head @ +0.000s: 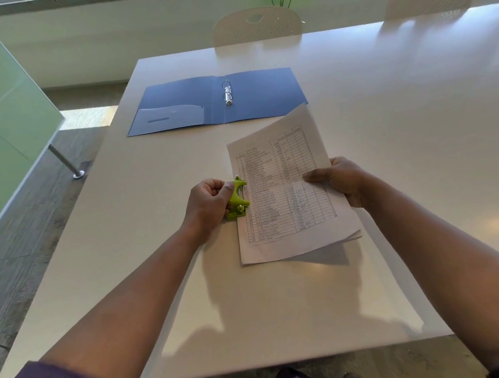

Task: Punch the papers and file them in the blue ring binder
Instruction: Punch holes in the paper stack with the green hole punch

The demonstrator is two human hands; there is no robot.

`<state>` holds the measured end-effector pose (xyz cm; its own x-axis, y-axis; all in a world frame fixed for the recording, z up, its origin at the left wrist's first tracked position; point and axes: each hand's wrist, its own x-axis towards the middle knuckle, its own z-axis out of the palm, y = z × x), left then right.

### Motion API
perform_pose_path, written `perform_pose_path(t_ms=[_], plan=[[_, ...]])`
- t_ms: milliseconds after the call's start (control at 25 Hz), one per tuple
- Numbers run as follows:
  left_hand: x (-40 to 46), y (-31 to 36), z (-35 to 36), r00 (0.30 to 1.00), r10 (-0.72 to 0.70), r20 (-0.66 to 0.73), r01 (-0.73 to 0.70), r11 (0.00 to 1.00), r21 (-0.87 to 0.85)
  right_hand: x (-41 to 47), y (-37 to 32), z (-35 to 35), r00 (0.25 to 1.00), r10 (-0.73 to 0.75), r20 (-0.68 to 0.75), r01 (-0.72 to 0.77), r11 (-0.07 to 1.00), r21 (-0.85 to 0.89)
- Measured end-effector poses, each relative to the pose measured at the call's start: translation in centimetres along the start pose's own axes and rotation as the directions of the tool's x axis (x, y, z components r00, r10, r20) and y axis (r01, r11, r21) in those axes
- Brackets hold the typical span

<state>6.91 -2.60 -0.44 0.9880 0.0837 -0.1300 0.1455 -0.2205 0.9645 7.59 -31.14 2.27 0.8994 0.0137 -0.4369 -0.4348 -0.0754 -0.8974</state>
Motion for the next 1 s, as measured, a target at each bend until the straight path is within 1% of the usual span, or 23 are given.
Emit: perform_pose_path(t_ms=[280,600,1000], plan=[[-0.15,-0.07,-0.14,0.999,0.052,0.007,-0.052,0.999,0.013,0.15,0.00,0.04,1.000,-0.006,0.003,0.006,1.000,-0.024],[-0.33,-0.08,-0.08,0.999,0.031,0.016,-0.030,0.998,-0.061,0.22,-0.17,0.09,1.000,-0.021,-0.022,0.021,1.000,-0.014],[0.21,-0.65,0.00,0.999,0.036,0.010,-0.036,0.998,-0.047,0.14,-0.24,0.09,1.000,-0.029,0.001,0.029,1.000,-0.009]])
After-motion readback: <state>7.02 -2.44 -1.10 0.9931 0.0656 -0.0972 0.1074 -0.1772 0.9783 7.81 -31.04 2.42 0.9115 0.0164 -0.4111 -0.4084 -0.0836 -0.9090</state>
